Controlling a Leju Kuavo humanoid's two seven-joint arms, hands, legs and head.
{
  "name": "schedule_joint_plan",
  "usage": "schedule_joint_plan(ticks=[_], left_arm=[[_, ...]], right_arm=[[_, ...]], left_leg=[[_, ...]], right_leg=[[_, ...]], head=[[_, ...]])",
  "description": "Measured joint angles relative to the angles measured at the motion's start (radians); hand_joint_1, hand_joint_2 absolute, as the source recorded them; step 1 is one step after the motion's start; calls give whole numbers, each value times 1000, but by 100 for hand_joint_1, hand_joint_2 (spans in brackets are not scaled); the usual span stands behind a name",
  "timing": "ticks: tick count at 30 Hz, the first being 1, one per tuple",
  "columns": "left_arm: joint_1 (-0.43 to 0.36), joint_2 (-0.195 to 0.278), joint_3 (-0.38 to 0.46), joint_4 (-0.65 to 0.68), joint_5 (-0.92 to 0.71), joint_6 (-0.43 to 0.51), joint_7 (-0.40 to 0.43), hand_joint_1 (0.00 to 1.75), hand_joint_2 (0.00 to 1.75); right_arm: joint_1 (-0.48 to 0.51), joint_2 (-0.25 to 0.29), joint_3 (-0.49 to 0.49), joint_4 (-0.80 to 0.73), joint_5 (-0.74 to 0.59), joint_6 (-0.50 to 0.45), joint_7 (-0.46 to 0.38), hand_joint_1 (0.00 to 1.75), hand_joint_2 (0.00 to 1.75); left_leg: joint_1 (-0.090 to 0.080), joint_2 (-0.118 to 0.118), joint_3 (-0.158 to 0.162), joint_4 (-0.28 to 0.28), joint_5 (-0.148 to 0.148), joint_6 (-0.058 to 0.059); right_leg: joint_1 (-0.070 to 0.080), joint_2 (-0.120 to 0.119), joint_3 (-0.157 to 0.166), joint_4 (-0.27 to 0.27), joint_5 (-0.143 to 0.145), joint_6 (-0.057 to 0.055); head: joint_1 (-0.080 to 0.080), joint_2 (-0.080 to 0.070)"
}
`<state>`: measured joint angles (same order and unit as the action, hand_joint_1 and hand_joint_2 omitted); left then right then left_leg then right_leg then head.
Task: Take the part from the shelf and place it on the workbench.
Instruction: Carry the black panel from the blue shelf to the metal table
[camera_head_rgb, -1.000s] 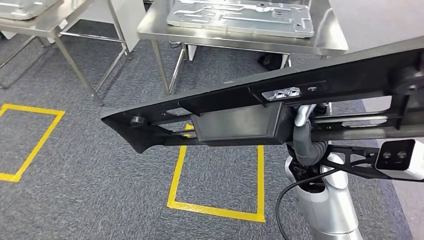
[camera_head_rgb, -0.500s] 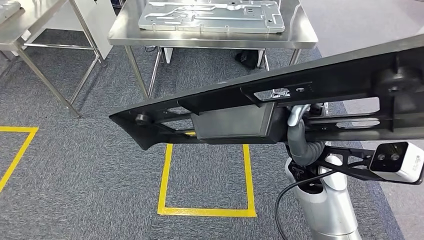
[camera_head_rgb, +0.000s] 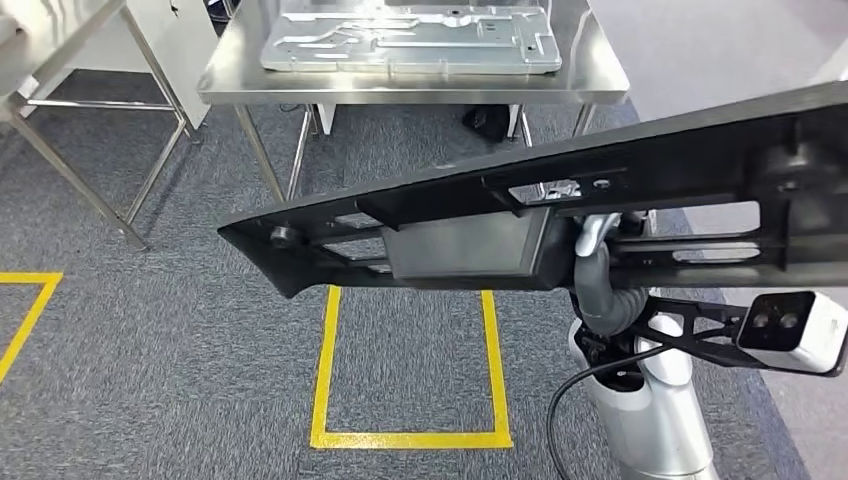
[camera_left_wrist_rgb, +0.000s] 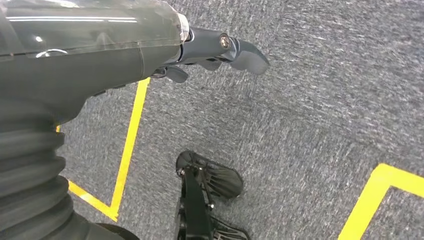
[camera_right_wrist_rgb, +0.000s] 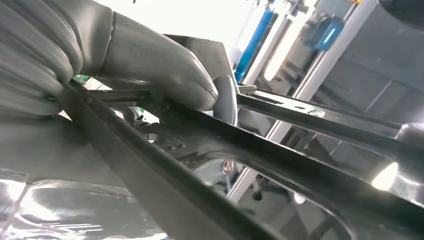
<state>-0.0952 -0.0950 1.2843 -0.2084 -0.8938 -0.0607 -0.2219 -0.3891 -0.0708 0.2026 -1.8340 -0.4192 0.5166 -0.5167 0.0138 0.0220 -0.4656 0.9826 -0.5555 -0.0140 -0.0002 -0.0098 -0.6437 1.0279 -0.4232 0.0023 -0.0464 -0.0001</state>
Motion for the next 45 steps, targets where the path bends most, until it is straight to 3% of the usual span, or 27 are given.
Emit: schedule_joint_plan(ticks=[2, 3, 6, 7, 9, 11, 12, 13, 16, 19, 20, 22, 23, 24, 25, 28, 29, 30, 32, 34, 35, 37, 39, 40, 43, 44, 45], left_arm=[[-5, 1, 0, 0, 0, 0, -1, 0, 175], [-7, 1, 0, 0, 0, -1, -2, 0, 175], [-3, 2, 0, 0, 1, -2, -1, 0, 175], [2, 2, 0, 0, 1, -2, -1, 0, 175], [9, 3, 1, 0, 1, -2, -1, 0, 175], [11, 3, 1, 0, -1, -2, -2, 0, 175], [11, 3, 1, 0, -1, -2, -3, 0, 175], [12, 4, 1, 0, -3, -2, -3, 0, 175], [12, 8, 0, 0, -7, 0, -4, 0, 175], [8, 8, 0, 0, -8, 0, -5, 0, 175], [9, 7, 0, 0, -8, 0, -6, 0, 175], [13, 7, 0, 0, -8, 0, -5, 0, 175], [14, 6, 0, 0, -8, 0, -6, 0, 175], [15, 6, 0, 0, -8, 0, -6, 0, 175], [16, 5, 0, 0, -8, 0, -6, 0, 175], [18, 4, 1, 0, -7, 0, -7, 0, 175], [17, 4, 1, 0, -6, 1, -8, 0, 175], [14, 5, 1, 0, -6, 1, -8, 0, 175], [7, 4, 1, 0, -6, 1, -9, 0, 175], [0, 2, 1, 0, -6, 1, -10, 0, 175], [-1, 1, 1, 0, -6, 1, -10, 0, 175], [2, 0, 1, 0, -6, 1, -9, 0, 175], [6, 0, 1, 0, -6, 2, -9, 0, 175], [6, 0, 1, 0, -6, 2, -9, 0, 175], [12, 2, 1, 0, -7, 2, -9, 0, 175], [15, 3, 1, 0, -7, 2, -9, 0, 175], [16, 3, 1, 0, -7, 3, -9, 0, 175]], right_arm=[[-2, 2, 0, -4, 0, 0, 0, 175, 175], [-4, 4, 0, -6, 0, 0, 0, 175, 175], [-7, 11, 0, -6, 0, 1, 0, 175, 175], [-5, 12, 0, -5, 0, 1, 1, 175, 175], [-3, 13, 0, -4, 0, -1, 1, 175, 175], [-1, 13, 0, -4, 1, -5, 2, 175, 175], [2, 13, 0, -3, 1, -7, 1, 175, 175], [6, 13, 1, -3, 2, -10, 0, 175, 175], [13, 12, 1, -6, 7, -15, -8, 175, 175], [16, 12, 1, -10, 10, -14, -14, 175, 175], [20, 12, 1, -8, 12, -14, -15, 175, 175], [28, 11, 1, -3, 16, -15, -15, 175, 175], [30, 11, 1, -1, 18, -16, -13, 175, 175], [31, 11, 1, 0, 19, -17, -10, 175, 175], [31, 11, 1, 2, 19, -18, -6, 175, 175], [39, 8, 1, 12, 20, -28, 8, 175, 175], [42, 6, 1, 15, 21, -31, 12, 175, 175], [41, 5, 1, 17, 21, -33, 14, 175, 175], [33, 4, 1, 15, 22, -35, 17, 175, 175], [28, 4, 1, 13, 23, -37, 21, 175, 175], [28, 4, 1, 12, 23, -37, 23, 175, 175], [29, 4, 2, 13, 24, -38, 26, 175, 175], [30, 4, 2, 13, 27, -43, 29, 175, 175], [30, 4, 2, 13, 32, -48, 32, 175, 175], [32, 5, 5, 17, 52, -74, 41, 175, 175], [33, 5, 9, 19, 58, -86, 43, 175, 175], [33, 5, 12, 20, 62, -97, 45, 175, 175]], left_leg=[[0, 4, 10, 15, -13, -10], [0, 1, -8, 56, -24, -14], [0, -11, -164, 270, -55, -21], [0, -12, -214, 311, -39, -21], [-1, -13, -259, 272, 59, -16], [-7, -17, -245, 159, 171, -4], [-11, -19, -233, 121, 197, 4], [-17, -21, -221, 98, 199, 12], [-18, -18, -181, 45, 153, 33], [-6, -19, -123, -10, 130, 43], [-5, -20, -102, -21, 122, 45], [-3, -22, -60, -35, 98, 43], [-1, -23, -38, -38, 84, 41], [1, -24, -15, -39, 68, 37], [4, -25, 8, -39, 50, 32], [6, -26, 61, -34, -4, 13], [6, -24, 75, -33, -17, 4], [7, -22, 84, -28, -23, -4], [12, -19, 73, 11, -12, -16], [15, -19, 6, 127, -2, -21], [14, -19, -42, 195, -15, -21], [12, -19, -134, 287, -80, -19], [8, -19, -185, 278, -120, -14], [5, -19, -195, 238, -100, -8], [-12, -24, -199, 83, 98, 20], [-17, -27, -196, 59, 143, 26], [-19, -30, -192, 49, 155, 30]], right_leg=[[-5, 6, 28, -12, -17, -12], [-8, 8, 45, -18, -27, -18], [-6, 14, 90, -22, -64, -29], [-4, 19, 108, -22, -79, -29], [-4, 26, 151, -22, -113, -29], [-4, 30, 199, -28, -148, -24], [-5, 31, 215, -34, -159, -19], [-6, 33, 228, -44, -167, -12], [-6, 33, 224, -27, -146, 8], [-6, 26, 120, 131, -108, 20], [-6, 24, 75, 184, -125, 22], [-11, 23, 1, 233, -194, 31], [-15, 22, -22, 224, -219, 36], [-19, 19, -34, 193, -220, 42], [-24, 15, -39, 144, -190, 46], [-28, -8, -39, 5, 10, 42], [-25, -10, -38, -6, 43, 32], [-20, -7, -36, -2, 37, 20], [-19, 3, -17, -3, 20, 0], [-19, 8, 13, -13, 4, -14], [-18, 10, 29, -17, -7, -18], [-14, 16, 59, -20, -32, -23], [-10, 22, 95, -20, -59, -24], [-8, 23, 114, -21, -73, -24], [-3, 28, 161, -23, -115, -17], [-2, 31, 172, -26, -125, -12], [-1, 33, 181, -23, -128, -5]], head=[[0, 0], [-1, 0], [-1, 0], [-1, 0], [-1, 0], [-1, 0], [-1, 0], [-1, 0], [-1, 0], [-1, 0], [-1, 0], [-1, 0], [-1, 0], [-1, 0], [0, 0], [-1, 0], [0, 0], [0, 0], [0, 0], [0, 0], [0, 0], [0, 0], [0, 0], [0, 0], [0, 0], [0, 0], [0, 0]])
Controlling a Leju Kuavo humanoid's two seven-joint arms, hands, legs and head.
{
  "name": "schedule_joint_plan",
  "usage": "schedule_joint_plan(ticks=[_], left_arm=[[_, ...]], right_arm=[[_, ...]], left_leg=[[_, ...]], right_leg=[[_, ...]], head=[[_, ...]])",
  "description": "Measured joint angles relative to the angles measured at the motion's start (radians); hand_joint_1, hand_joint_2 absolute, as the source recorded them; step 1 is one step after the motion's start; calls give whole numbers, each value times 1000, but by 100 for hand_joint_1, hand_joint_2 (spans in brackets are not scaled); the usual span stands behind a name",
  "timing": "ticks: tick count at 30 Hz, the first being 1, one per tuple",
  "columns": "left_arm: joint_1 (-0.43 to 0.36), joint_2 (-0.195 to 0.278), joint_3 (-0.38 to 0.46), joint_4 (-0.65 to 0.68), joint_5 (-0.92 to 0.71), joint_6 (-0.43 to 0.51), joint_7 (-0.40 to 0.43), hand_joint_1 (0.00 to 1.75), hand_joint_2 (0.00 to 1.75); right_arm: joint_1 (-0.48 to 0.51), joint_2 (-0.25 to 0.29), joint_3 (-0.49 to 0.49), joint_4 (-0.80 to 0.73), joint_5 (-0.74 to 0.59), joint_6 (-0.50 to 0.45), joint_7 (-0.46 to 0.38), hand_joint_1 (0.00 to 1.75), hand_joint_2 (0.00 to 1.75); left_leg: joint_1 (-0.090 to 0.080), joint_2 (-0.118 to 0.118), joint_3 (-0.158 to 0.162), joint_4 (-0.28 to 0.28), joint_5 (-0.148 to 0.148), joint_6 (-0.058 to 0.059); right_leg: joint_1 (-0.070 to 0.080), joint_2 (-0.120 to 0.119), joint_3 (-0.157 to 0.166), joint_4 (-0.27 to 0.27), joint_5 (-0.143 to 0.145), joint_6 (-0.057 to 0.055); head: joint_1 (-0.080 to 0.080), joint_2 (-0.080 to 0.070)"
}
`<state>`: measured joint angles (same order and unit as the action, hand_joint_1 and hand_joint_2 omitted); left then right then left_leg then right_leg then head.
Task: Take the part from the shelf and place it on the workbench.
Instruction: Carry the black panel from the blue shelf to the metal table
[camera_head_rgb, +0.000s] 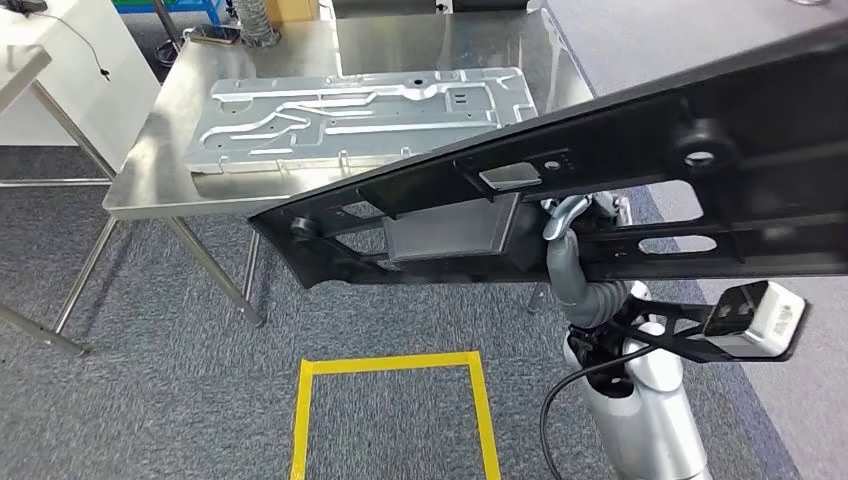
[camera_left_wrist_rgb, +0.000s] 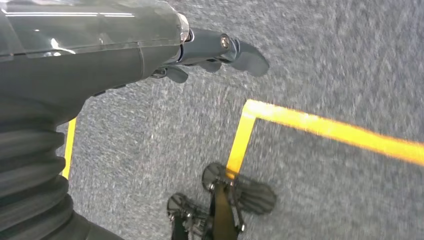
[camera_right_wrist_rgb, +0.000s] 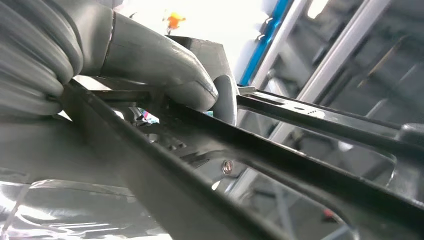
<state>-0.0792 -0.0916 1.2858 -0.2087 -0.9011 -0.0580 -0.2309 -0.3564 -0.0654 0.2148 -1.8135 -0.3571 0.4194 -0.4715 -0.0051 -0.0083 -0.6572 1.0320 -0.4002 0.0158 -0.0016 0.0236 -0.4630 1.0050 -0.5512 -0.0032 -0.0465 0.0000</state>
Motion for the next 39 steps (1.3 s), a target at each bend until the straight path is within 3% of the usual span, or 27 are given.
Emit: schedule_joint_plan(ticks=[3, 5, 7, 8, 9, 10, 12, 13, 14, 17, 19, 22, 23, 24, 25, 27, 29, 33, 35, 38, 39], left_arm=[[-7, -1, 0, 0, -1, -1, -1, 0, 175], [-12, -2, 0, 0, -1, -3, -1, 0, 175], [-12, -2, 0, 0, -1, -3, -1, 0, 175], [-12, -2, 0, 0, -1, -3, -1, 0, 175], [-11, -2, 0, 0, -1, -4, -1, 0, 175], [-10, -2, 0, 0, -1, -4, -1, 0, 175], [-11, -3, 0, 0, -1, -5, -2, 0, 175], [-12, -3, 0, 0, -2, -5, -2, 0, 175], [-12, -3, 0, 0, -2, -5, -2, 0, 175], [-13, -2, 1, 0, -2, -5, -4, 0, 175], [-16, -3, 0, 0, -1, -5, -5, 0, 175], [-17, -5, 0, 0, 2, -6, -6, 0, 175], [-15, -5, 0, 0, 3, -6, -6, 0, 175], [-13, -5, 1, 0, 5, -6, -6, 0, 175], [-12, -5, 1, 0, 6, -6, -6, 0, 175], [-10, -5, 1, 0, 6, -6, -6, 0, 175], [-9, -5, 1, 0, 5, -6, -6, 0, 175], [-7, -5, 2, 0, 4, -7, -6, 0, 175], [-9, -5, 2, 0, 2, -9, -6, 0, 175], [-10, -5, 2, 0, 0, -10, -8, 0, 175], [-9, -5, 2, 0, 0, -10, -8, 0, 175]], right_arm=[[-7, -1, 5, -2, 4, -17, 2, 175, 175], [-12, -1, 6, -2, 7, -24, 1, 175, 175], [-13, -4, 6, -1, 11, -28, 1, 175, 175], [-11, -6, 6, 0, 12, -30, 1, 175, 175], [-11, -9, 6, 1, 13, -31, 1, 175, 175], [-11, -10, 6, 2, 14, -33, 1, 175, 175], [-12, -13, 6, 4, 16, -39, 1, 175, 175], [-13, -14, 6, 6, 17, -42, 1, 175, 175], [-13, -15, 6, 8, 17, -43, 2, 175, 175], [-16, -17, 6, 10, 19, -45, 3, 175, 175], [-22, -18, 6, 11, 19, -45, 3, 175, 175], [-28, -18, 6, 18, 19, -45, 3, 175, 175], [-28, -18, 6, 21, 20, -45, 3, 175, 175], [-28, -18, 6, 24, 23, -47, 3, 175, 175], [-28, -18, 6, 27, 29, -50, 3, 175, 175], [-29, -18, 6, 30, 44, -60, 5, 175, 175], [-31, -18, 6, 35, 59, -72, 11, 175, 175], [-38, -19, -8, 52, 74, -84, 22, 175, 175], [-52, -21, -18, 64, 79, -85, 23, 175, 175], [-71, -29, -37, 102, 116, -111, 28, 175, 175], [-75, -33, -45, 120, 137, -130, 30, 175, 175]], left_leg=[[5, -2, 38, -21, -7, 12], [8, -3, 60, -29, -18, 18], [9, -3, 77, -29, -34, 20], [9, -3, 87, -29, -44, 19], [10, -3, 100, -29, -54, 18], [10, -4, 115, -29, -65, 16], [11, -4, 145, -28, -87, 10], [11, -5, 155, -27, -98, 5], [10, -5, 162, -28, -109, -2], [9, -2, 174, -12, -120, -22], [11, 1, 161, 31, -140, -32], [15, 3, 52, 198, -209, -41], [15, 3, 14, 241, -220, -43], [15, 3, -10, 252, -213, -43], [15, 3, -17, 228, -186, -42], [15, 3, 5, 111, -88, -32], [9, 5, 25, 23, -33, -19], [8, 3, 50, -9, -29, 4], [11, 2, 71, -21, -33, 14], [10, 1, 95, -26, -54, 21], [10, -1, 107, -26, -63, 22]], right_leg=[[-2, -4, -4, 47, 5, 17], [-5, -10, -63, 145, -20, 27], [-9, -12, -149, 250, -72, 38], [-11, -13, -181, 274, -87, 42], [-13, -14, -199, 267, -81, 45], [-14, -16, -201, 230, -52, 44], [-14, -20, -179, 107, 55, 40], [-12, -23, -170, 61, 87, 34], [-10, -24, -163, 34, 108, 28], [-7, -21, -147, 21, 108, 4], [-9, -20, -129, 17, 102, -10], [-7, -20, -110, 16, 83, -19], [-6, -20, -103, 17, 76, -19], [-5, -19, -95, 17, 68, -18], [-5, -18, -84, 17, 60, -17], [-5, -20, -59, 16, 40, -12], [-4, -20, -42, 12, 25, -3], [-3, -19, -32, 27, 22, 22], [-5, -20, -74, 99, 10, 30], [-6, -21, -202, 265, -49, 40], [-6, -21, -231, 282, -57, 42]], head=[[0, 0], [0, 0], [0, 0], [0, 0], [0, 0], [0, 0], [0, 0], [0, 0], [0, 0], [0, 0], [0, 0], [0, 0], [0, 0], [0, 0], [0, 0], [0, 0], [0, 0], [0, 0], [0, 0], [0, 0], [0, 0]])
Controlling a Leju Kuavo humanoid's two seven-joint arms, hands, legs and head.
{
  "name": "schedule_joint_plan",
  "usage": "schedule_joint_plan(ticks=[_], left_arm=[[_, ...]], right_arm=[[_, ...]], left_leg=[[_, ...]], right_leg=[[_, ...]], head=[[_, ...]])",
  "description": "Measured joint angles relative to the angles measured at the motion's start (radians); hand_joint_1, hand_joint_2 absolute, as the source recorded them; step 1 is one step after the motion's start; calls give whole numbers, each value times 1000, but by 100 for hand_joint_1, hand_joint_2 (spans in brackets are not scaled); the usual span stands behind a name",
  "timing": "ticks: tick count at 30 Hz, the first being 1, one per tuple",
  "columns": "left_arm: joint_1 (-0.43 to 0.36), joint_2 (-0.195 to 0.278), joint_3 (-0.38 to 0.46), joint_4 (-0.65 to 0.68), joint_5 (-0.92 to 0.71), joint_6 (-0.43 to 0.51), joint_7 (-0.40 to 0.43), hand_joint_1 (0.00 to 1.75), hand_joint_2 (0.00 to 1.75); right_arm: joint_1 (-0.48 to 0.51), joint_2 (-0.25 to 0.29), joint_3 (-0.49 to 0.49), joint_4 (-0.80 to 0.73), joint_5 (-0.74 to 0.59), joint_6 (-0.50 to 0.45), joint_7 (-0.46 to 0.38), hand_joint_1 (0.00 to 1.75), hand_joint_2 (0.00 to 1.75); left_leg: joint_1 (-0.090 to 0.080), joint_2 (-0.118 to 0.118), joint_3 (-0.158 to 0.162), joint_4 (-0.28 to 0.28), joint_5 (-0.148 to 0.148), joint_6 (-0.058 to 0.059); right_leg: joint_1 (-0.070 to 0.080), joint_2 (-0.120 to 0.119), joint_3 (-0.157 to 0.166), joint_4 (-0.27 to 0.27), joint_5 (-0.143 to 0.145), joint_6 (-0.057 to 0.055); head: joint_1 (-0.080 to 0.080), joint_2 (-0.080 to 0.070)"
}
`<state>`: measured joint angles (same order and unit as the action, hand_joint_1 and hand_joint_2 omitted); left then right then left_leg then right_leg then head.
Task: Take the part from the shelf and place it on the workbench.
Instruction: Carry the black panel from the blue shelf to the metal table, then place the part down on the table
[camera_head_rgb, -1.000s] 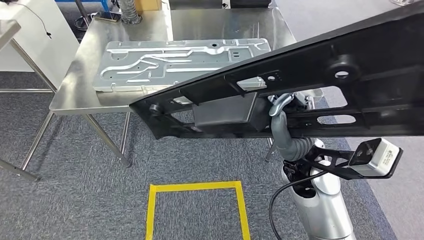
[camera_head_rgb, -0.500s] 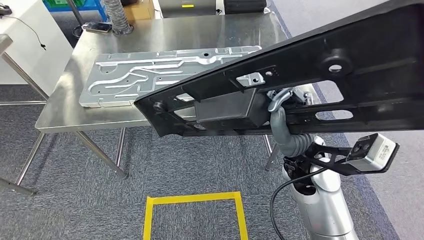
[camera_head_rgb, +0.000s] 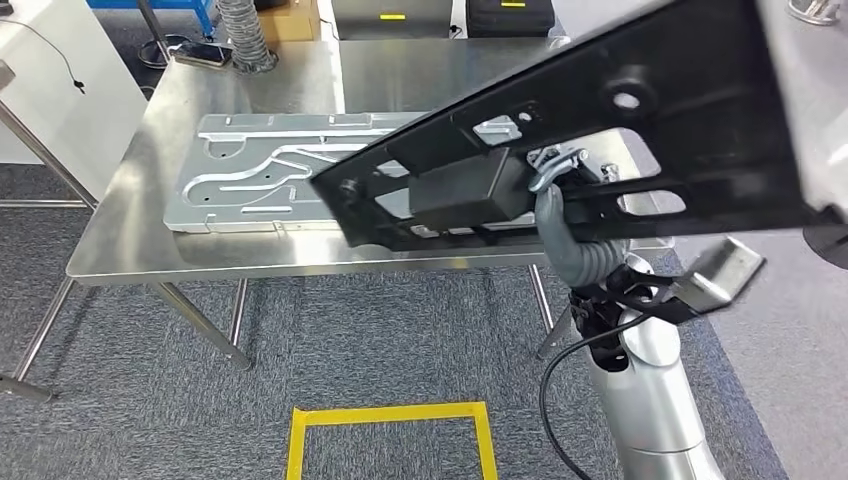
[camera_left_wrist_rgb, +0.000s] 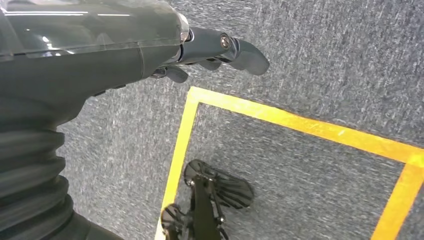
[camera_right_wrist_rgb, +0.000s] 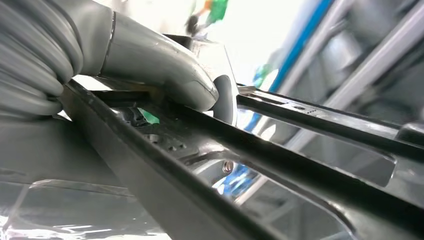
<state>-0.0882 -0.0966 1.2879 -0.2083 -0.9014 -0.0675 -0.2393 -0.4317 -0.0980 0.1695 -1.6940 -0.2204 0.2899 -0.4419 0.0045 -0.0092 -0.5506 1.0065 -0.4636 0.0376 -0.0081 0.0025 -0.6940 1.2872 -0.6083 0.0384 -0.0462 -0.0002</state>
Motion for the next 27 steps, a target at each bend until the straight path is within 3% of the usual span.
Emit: schedule_joint_plan(ticks=[1, 2, 4, 6, 8, 10, 11, 13, 15, 16, 17, 18, 20, 21, 22, 25, 27], left_arm=[[1, 0, 0, 0, 0, 0, -1, 0, 175], [1, 0, 0, 0, 1, 0, -1, 0, 175], [2, -2, 1, 0, 2, 0, -2, 0, 175], [2, -4, 1, 0, 4, 0, -3, 0, 175], [0, -4, 2, 0, 6, 0, -5, 0, 175], [-4, -4, 3, 0, 5, 0, -8, 0, 175], [-6, -4, 3, 0, 4, 0, -9, 0, 175], [-6, -4, 3, 0, 0, 0, -10, 0, 175], [-3, -3, 3, 0, -3, -1, -13, 0, 175], [-3, -3, 3, 0, -5, -1, -16, 0, 175], [-4, -3, 3, 0, -7, -2, -18, 0, 175], [-5, -3, 3, 0, -9, -2, -20, 0, 175], [-6, -2, 3, 0, -12, -3, -22, 0, 175], [-6, -2, 3, 0, -12, -3, -22, 0, 175], [-5, -2, 3, 0, -12, -3, -22, 0, 175], [-5, -2, 3, 0, -12, -4, -23, 0, 175], [-5, -2, 3, 0, -13, -5, -24, 0, 175]], right_arm=[[-6, -4, -10, 19, 22, -21, 1, 175, 175], [-13, -8, -20, 37, 41, -39, 2, 175, 175], [-31, -16, -39, 70, 70, -67, -1, 175, 175], [-46, -21, -50, 96, 122, -109, -4, 175, 175], [-64, -27, -56, 114, 256, -210, 1, 175, 175], [-109, -38, -60, 146, 519, -382, 38, 175, 175], [-143, -45, -60, 171, 693, -472, 73, 175, 175], [-224, -55, -49, 239, 1071, -598, 165, 175, 175], [-302, -54, -11, 324, 1403, -621, 246, 175, 175], [-337, -46, 19, 376, 1525, -614, 279, 175, 175], [-370, -33, 53, 429, 1598, -608, 304, 175, 175], [-399, -17, 87, 480, 1637, -605, 325, 175, 175], [-441, 10, 142, 561, 1658, -611, 351, 175, 175], [-455, 17, 161, 589, 1660, -615, 354, 175, 175], [-465, 22, 174, 609, 1660, -618, 356, 175, 175], [-490, 29, 195, 643, 1656, -622, 357, 175, 175], [-507, 33, 206, 662, 1666, -617, 357, 175, 175]], left_leg=[[0, -2, 13, 0, -10, 0], [-1, -4, 28, 0, -21, -1], [-4, -7, 53, 1, -44, -6], [-6, -7, 69, 1, -64, -15], [-8, -7, 82, 5, -70, -26], [-9, -4, 75, 40, -71, -35], [-8, -3, 53, 81, -77, -40], [-1, 1, -31, 202, -110, -51], [6, 2, -114, 286, -160, -62], [8, 2, -137, 287, -167, -65], [9, 3, -147, 256, -149, -67], [10, 4, -145, 200, -103, -67], [8, 10, -134, 71, 31, -59], [6, 11, -131, 32, 77, -52], [4, 11, -130, 13, 100, -44], [7, 2, -117, 7, 92, -24], [9, -2, -100, 2, 81, -15]], right_leg=[[0, 0, -13, -16, 11, 0], [1, 0, -12, -63, 47, -3], [7, 0, 7, -190, 160, -16], [13, 0, 19, -255, 221, -31], [14, 1, 31, -262, 213, -42], [8, 1, 53, -272, 205, -51], [4, 1, 65, -275, 199, -56], [1, 1, 82, -278, 185, -62], [-1, 8, 100, -278, 167, -62], [-2, 12, 113, -278, 157, -60], [-4, 16, 128, -278, 146, -57], [-5, 18, 144, -278, 134, -54], [-4, 18, 169, -279, 110, -44], [-2, 16, 176, -280, 100, -38], [1, 13, 181, -282, 93, -31], [2, 6, 183, -263, 89, -18], [0, 4, 133, -176, 79, -12]], head=[[0, 0], [0, 0], [0, 0], [0, 0], [0, 0], [0, 0], [0, 0], [0, 0], [0, 0], [0, 0], [0, 0], [0, 0], [0, 0], [0, 0], [0, 0], [0, 0], [1, 0]])
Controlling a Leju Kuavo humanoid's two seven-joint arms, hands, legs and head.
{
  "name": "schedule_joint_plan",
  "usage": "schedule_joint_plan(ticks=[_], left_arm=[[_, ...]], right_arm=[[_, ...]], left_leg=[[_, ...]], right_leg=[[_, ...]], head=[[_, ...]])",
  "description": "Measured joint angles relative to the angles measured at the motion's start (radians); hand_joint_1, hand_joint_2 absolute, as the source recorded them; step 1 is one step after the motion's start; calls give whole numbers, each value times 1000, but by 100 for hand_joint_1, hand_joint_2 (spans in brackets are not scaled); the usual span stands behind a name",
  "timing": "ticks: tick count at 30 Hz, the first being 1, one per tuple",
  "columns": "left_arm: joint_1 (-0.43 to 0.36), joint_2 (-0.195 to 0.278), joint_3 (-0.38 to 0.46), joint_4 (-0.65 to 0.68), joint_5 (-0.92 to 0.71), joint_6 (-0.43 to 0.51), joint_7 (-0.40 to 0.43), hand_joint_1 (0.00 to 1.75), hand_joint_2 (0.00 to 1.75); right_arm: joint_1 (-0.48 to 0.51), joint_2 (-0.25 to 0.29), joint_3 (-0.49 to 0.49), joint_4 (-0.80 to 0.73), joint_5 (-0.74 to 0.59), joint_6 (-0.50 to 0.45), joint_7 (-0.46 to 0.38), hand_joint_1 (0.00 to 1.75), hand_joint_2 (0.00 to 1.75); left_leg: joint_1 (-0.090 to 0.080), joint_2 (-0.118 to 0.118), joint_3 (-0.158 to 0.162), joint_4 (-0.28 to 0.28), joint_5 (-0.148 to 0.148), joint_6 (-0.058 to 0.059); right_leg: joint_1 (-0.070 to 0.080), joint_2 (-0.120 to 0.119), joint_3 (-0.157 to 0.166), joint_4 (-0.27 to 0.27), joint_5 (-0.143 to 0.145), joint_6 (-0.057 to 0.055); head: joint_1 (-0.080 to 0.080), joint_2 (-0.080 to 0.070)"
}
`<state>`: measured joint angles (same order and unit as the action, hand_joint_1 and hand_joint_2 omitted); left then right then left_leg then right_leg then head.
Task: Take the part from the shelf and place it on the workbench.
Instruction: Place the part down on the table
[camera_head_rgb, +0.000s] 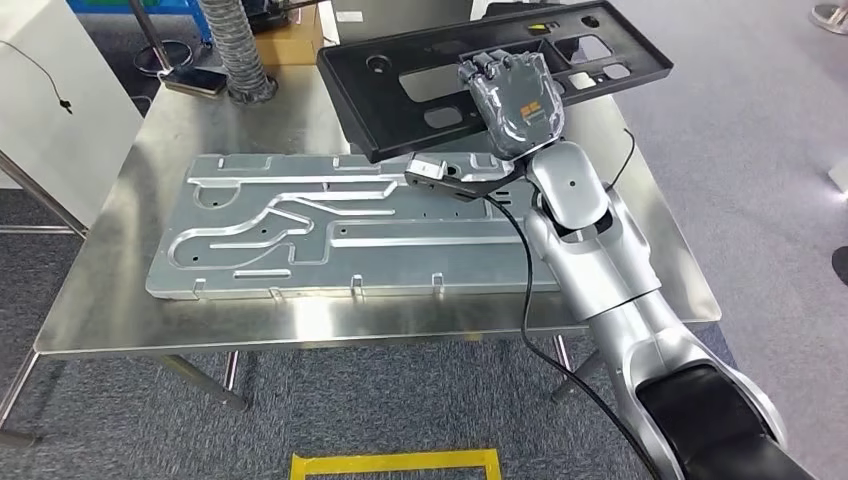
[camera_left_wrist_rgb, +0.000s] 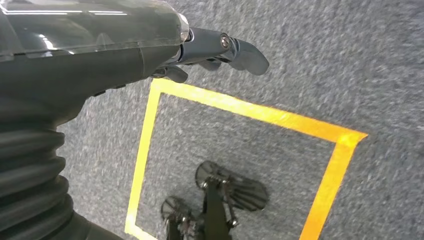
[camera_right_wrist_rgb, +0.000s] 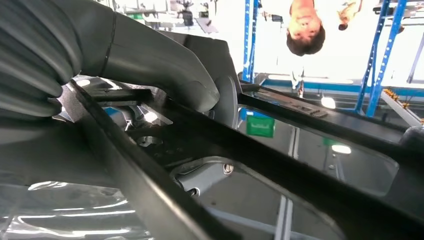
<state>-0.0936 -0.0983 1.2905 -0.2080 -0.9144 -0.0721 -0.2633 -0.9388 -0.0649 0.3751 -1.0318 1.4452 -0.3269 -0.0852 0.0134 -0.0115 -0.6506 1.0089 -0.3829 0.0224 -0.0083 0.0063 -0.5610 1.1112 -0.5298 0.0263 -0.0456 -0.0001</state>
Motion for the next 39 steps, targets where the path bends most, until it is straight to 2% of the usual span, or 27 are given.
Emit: schedule_joint_plan(ticks=[2, 3, 4, 5, 6, 8, 9, 10, 13, 14, 15, 17, 18, 19, 20, 22, 23, 25, 27, 29, 31, 33, 34, 35, 36, 38, 39], left_arm=[[0, 0, 0, 0, -1, 0, 0, 0, 175], [0, 1, 0, 0, -3, 0, 0, 0, 175], [1, 1, 0, 0, -6, 0, 0, 0, 175], [0, 1, 0, 0, -8, 0, 0, 0, 175], [-1, 1, 0, 0, -9, 0, -1, 0, 175], [-7, -2, -1, 0, -10, 0, -2, 0, 175], [-10, -3, -1, 1, -10, 0, -3, 0, 175], [-12, -4, -1, 1, -10, 1, -3, 0, 175], [-14, 0, -1, 1, -15, 1, -3, 0, 175], [-13, 0, -1, 2, -17, 1, -3, 0, 175], [-13, 1, -2, 2, -19, 1, -3, 0, 175], [-13, 2, -2, 2, -22, 1, -5, 0, 175], [-12, 2, -3, 2, -24, 1, -7, 0, 175], [-10, 3, -3, 2, -26, 1, -10, 0, 175], [-9, 3, -4, 2, -29, 0, -13, 0, 175], [-7, 4, -7, 2, -34, -1, -23, 0, 175], [-7, 4, -8, 2, -37, -2, -28, 0, 175], [-9, 4, -10, 2, -41, -5, -38, 0, 175], [-8, 4, -11, 2, -41, -6, -41, 0, 175], [-7, 4, -12, 2, -41, -6, -42, 0, 175], [-10, 5, -14, 2, -42, -8, -46, 0, 175], [-11, 5, -16, 2, -43, -10, -52, 0, 175], [-11, 5, -17, 2, -43, -12, -56, 0, 175], [-11, 5, -17, 2, -44, -14, -58, 0, 175], [-11, 5, -18, 2, -44, -16, -62, 0, 175], [-12, 4, -21, 2, -44, -21, -70, 0, 175], [-14, 3, -23, 2, -44, -24, -74, 0, 175]], right_arm=[[-12, 10, 20, 29, 37, 21, -2, 175, 175], [-15, 20, 34, 52, 62, 34, 0, 175, 175], [-18, 34, 52, 80, 80, 43, 7, 175, 175], [-23, 51, 74, 114, 92, 50, 17, 175, 175], [-31, 72, 100, 151, 97, 57, 28, 175, 175], [-50, 112, 152, 227, 98, 69, 45, 175, 175], [-59, 133, 175, 268, 97, 74, 47, 175, 175], [-66, 153, 194, 308, 96, 77, 47, 175, 175], [-73, 209, 225, 411, 80, 79, 50, 175, 175], [-76, 223, 228, 442, 67, 83, 58, 175, 175], [-79, 235, 228, 472, 52, 90, 67, 175, 175], [-81, 251, 228, 529, 18, 111, 84, 175, 175], [-77, 255, 228, 552, 4, 123, 91, 175, 175], [-72, 256, 227, 572, -8, 135, 99, 175, 175], [-67, 257, 224, 590, -18, 149, 109, 175, 175], [-63, 260, 217, 620, -35, 182, 139, 175, 175], [-61, 262, 212, 632, -42, 198, 159, 175, 175], [-58, 267, 202, 651, -48, 218, 191, 175, 175], [-52, 269, 196, 664, -49, 224, 204, 175, 175], [-49, 270, 193, 673, -48, 225, 208, 175, 175], [-49, 271, 187, 681, -49, 236, 223, 175, 175], [-49, 271, 180, 688, -50, 259, 254, 175, 175], [-48, 272, 178, 692, -50, 273, 276, 175, 175], [-47, 274, 176, 696, -50, 285, 300, 175, 175], [-47, 276, 174, 698, -50, 298, 325, 175, 175], [-48, 283, 167, 700, -50, 317, 367, 87, 87], [-49, 287, 162, 700, -50, 325, 385, 44, 44]], left_leg=[[-2, -2, 17, -1, -16, 5], [-4, -2, 28, -1, -25, 6], [-6, -2, 41, 0, -35, 6], [-9, -2, 55, 0, -45, 6], [-12, -1, 70, 0, -55, 6], [-18, -2, 93, 0, -75, 5], [-20, -4, 100, 0, -83, 2], [-20, -6, 105, 0, -89, -2], [-21, -8, 109, 10, -95, -16], [-21, -6, 98, 32, -102, -21], [-19, -5, 76, 73, -116, -27], [-10, -1, 5, 194, -162, -39], [-5, 0, -30, 246, -181, -46], [0, 2, -53, 271, -185, -51], [4, 4, -60, 261, -169, -58], [13, 5, -24, 146, -90, -69], [15, 5, -1, 81, -63, -71], [12, 5, 25, 12, -43, -60], [9, 5, 27, 13, -45, -40], [12, 5, 30, 12, -37, -28], [13, 6, 32, 10, -35, -18], [10, 5, 33, 11, -37, -13], [9, 5, 33, 11, -38, -11], [7, 4, 35, 11, -39, -10], [6, 3, 38, 11, -40, -10], [3, 2, 46, 11, -44, -10], [1, 2, 48, 11, -46, -12]], right_leg=[[0, -1, -88, 125, -45, 3], [1, -1, -127, 169, -71, 2], [2, -1, -153, 184, -82, -2], [5, -1, -164, 167, -73, -7], [9, -1, -161, 119, -34, -17], [21, 2, -140, -15, 90, -40], [27, 4, -131, -65, 139, -49], [32, 5, -128, -93, 167, -55], [31, 0, -111, -113, 170, -62], [28, -2, -102, -120, 168, -66], [25, -3, -93, -125, 167, -69], [23, -4, -82, -129, 159, -73], [23, -3, -78, -128, 155, -73], [21, -3, -75, -127, 151, -72], [19, -2, -72, -124, 146, -69], [12, 1, -68, -113, 135, -59], [9, 2, -68, -106, 130, -53], [9, 5, -73, -95, 123, -41], [12, 7, -76, -94, 120, -31], [10, 6, -77, -81, 107, -21], [7, 2, -110, -2, 57, -12], [5, 0, -173, 138, -10, -7], [5, -1, -199, 191, -27, -7], [5, -1, -208, 210, -25, -8], [6, -1, -197, 187, -4, -12], [10, -1, -128, 47, 66, -27], [14, -2, -93, -21, 90, -34]], head=[[0, 0], [0, 0], [0, 0], [0, 0], [0, 0], [0, 0], [-1, 0], [-1, 0], [-2, 0], [-2, 0], [-2, 0], [-3, 0], [-2, 0], [-2, 0], [-2, 0], [-2, 0], [-2, 0], [-2, 0], [-2, 0], [-2, 0], [-2, 0], [-2, 0], [-2, 0], [-2, 0], [-2, 0], [-2, 0], [-2, 0]])
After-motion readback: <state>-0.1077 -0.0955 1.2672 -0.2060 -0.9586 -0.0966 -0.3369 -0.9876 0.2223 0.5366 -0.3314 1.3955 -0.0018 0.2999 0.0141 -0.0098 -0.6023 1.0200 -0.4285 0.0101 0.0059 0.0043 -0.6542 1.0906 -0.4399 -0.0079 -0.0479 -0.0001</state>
